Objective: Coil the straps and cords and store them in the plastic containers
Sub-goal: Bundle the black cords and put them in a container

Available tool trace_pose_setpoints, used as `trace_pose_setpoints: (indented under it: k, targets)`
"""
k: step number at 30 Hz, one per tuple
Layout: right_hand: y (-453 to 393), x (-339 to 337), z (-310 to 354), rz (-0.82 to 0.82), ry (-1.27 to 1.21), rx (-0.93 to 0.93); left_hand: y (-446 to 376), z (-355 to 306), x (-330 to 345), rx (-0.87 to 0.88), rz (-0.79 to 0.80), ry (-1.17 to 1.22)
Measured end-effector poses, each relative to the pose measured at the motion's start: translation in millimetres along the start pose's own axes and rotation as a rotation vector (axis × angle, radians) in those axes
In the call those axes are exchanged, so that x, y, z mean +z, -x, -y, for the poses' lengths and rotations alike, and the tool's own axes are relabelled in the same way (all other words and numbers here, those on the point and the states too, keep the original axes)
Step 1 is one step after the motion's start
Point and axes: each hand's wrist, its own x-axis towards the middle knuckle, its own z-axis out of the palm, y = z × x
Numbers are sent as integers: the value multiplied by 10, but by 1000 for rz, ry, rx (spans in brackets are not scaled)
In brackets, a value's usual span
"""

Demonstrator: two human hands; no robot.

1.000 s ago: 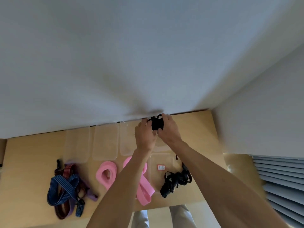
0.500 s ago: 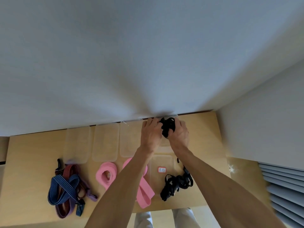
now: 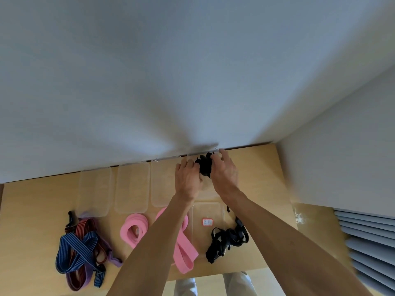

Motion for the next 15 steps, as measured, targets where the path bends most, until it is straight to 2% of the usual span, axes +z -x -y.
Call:
trace_pose_setpoints:
  k: [3,5,11,15]
  targets:
    - [5,31,-7,-54,-93,51,47,8,-11,-7,-76,133]
    - [-14,36,-21,-23,-115,82,54,12,-20,8,-113,159]
    - [-152,44,-47,21,35,81,-7,38,22,212,-107,132]
    - [-204,139,-98,75,166,52,-20,39,150,227,-89,134]
